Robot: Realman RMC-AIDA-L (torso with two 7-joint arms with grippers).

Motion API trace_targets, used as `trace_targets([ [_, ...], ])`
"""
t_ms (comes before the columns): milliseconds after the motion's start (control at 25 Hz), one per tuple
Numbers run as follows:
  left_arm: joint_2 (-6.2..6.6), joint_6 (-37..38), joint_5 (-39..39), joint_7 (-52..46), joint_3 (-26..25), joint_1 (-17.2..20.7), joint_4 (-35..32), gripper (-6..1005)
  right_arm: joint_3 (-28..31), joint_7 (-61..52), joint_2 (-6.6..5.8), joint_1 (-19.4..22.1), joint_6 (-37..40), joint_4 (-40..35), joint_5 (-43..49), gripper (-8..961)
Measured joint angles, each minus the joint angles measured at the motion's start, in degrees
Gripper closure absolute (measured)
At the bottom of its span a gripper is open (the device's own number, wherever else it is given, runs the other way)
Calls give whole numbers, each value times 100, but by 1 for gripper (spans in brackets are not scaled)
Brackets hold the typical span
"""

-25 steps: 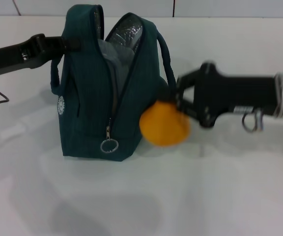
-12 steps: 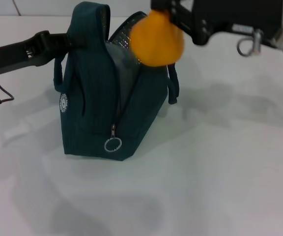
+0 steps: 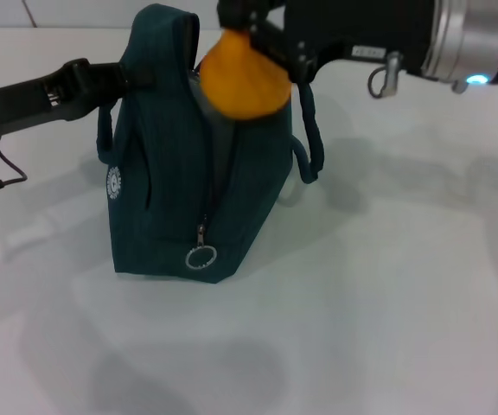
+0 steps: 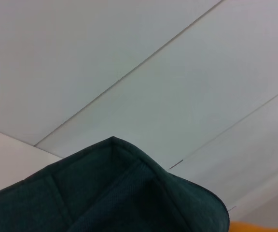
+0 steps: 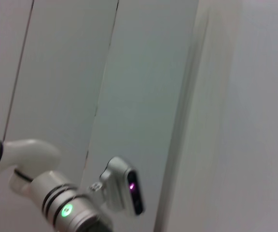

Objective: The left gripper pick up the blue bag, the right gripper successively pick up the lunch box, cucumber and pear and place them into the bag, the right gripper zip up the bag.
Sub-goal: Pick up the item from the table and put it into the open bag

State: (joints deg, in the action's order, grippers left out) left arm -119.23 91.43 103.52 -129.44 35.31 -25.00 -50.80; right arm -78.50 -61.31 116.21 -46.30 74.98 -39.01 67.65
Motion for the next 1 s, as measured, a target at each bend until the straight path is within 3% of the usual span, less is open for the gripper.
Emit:
trace_targets([
  [200,0,19,-204,61,22,49,0,947,-338,223,-2,-23,-149,59,-186,927],
  [1000,5,24,-261,67,19,74,0,946,-678,460,-2,-83,-282,447,-341,927],
])
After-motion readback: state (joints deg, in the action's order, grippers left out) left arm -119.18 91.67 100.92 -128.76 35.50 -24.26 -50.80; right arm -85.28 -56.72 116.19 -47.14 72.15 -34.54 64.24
